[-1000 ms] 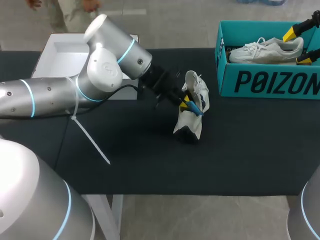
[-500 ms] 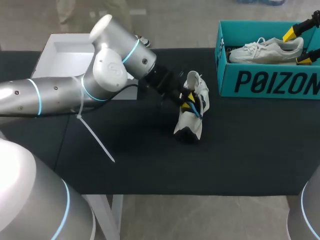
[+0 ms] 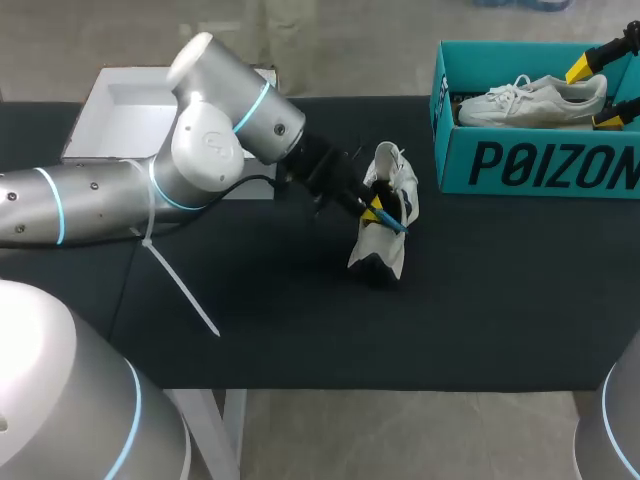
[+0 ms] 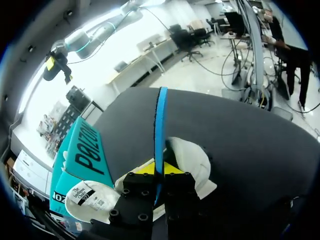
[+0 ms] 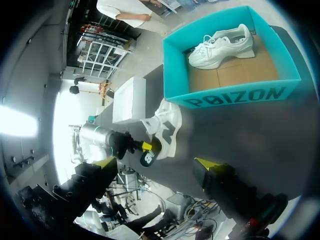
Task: Take the shoe out of the shoebox, open the shoe tongue, remove and reinsert the insole, then place the shoe into the shoebox
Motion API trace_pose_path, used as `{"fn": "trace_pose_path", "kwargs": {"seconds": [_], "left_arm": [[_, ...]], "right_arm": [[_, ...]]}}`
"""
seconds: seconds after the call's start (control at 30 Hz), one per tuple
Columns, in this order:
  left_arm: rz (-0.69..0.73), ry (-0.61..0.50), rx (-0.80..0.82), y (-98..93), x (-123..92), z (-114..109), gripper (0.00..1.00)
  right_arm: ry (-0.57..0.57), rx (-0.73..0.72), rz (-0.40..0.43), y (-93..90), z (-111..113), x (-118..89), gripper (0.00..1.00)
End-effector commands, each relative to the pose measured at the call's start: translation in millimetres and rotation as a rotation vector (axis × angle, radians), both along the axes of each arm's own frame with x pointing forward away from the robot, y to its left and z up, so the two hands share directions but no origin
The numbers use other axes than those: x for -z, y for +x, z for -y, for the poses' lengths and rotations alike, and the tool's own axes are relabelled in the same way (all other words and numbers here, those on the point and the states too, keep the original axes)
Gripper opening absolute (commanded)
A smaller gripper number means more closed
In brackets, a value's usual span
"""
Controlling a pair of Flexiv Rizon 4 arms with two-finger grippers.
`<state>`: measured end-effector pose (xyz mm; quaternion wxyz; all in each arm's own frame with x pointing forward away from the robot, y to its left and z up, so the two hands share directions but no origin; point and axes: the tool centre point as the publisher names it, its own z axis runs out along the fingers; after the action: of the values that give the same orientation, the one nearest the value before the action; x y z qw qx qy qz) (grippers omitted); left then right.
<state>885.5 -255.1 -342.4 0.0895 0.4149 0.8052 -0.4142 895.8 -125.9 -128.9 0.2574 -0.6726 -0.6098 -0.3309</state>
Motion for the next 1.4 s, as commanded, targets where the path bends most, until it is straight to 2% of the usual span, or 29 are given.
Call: {"fn": "trace_pose_path", "kwargs": {"seconds": [0.03,0.33,0.5,0.6,0.67,0.7,0.73,0.8,0.83,0.93,1.0,1.03,1.07,1.1,1.13,1.17,1.4], "left_arm": [[0.031,0.025,-0.009,9.9,6.5,3.2,0.0],[0.062,0.032,-0.068,32.9,19.1,0.3,0.0],[0.076,-0.001,-0.102,36.6,20.4,-3.4,0.0],[0.046,-0.006,-0.101,31.6,19.8,-7.9,0.0],[0.033,-0.032,-0.099,23.0,12.6,-11.1,0.35],[0.022,-0.051,-0.094,19.0,8.4,-11.6,0.56],[0.021,-0.065,-0.086,15.3,4.1,-11.6,0.89],[0.038,-0.08,-0.072,10.0,-3.1,-10.2,0.95],[0.039,-0.087,-0.064,8.1,-5.7,-9.1,0.91],[0.051,-0.091,-0.047,4.8,-8.8,-4.8,0.51],[0.053,-0.087,-0.042,4.3,-7.7,-2.2,0.45],[0.054,-0.084,-0.037,4.2,-6.1,-0.5,0.38],[0.054,-0.08,-0.035,4.4,-4.6,0.6,0.3],[0.052,-0.079,-0.035,4.7,-3.1,1.7,0.17],[0.05,-0.079,-0.033,5.1,-1.5,2.6,0.13],[0.049,-0.078,-0.032,5.4,-0.6,3.1,0.0],[0.1,-0.029,-0.045,20.1,12.7,2.4,0.0]], "right_arm": [[-0.004,0.001,-0.001,-0.7,0.1,-0.3,1.0],[-0.004,0.001,-0.001,-0.7,0.1,-0.3,1.0],[-0.004,0.001,-0.001,-0.7,0.1,-0.3,1.0],[-0.004,0.001,-0.001,-0.7,0.1,-0.3,1.0],[-0.004,0.001,-0.001,-0.7,0.1,-0.3,1.0],[-0.004,0.001,-0.001,-0.7,0.1,-0.3,1.0],[-0.004,0.001,-0.001,-0.7,0.1,-0.3,1.0],[-0.004,0.001,-0.001,-0.7,0.1,-0.3,1.0],[-0.004,0.001,-0.001,-0.7,0.1,-0.3,1.0],[-0.004,0.001,-0.001,-0.7,0.1,-0.3,1.0],[-0.004,0.001,-0.001,-0.7,0.1,-0.3,1.0],[-0.004,0.001,-0.001,-0.7,0.1,-0.3,1.0],[-0.004,0.001,-0.001,-0.7,0.1,-0.3,1.0],[-0.004,0.001,-0.001,-0.7,0.1,-0.3,1.0],[-0.004,0.001,-0.001,-0.7,0.1,-0.3,1.0],[-0.004,0.001,-0.001,-0.7,0.1,-0.3,1.0],[-0.004,0.001,-0.001,-0.7,0.1,-0.3,1.0]]}}
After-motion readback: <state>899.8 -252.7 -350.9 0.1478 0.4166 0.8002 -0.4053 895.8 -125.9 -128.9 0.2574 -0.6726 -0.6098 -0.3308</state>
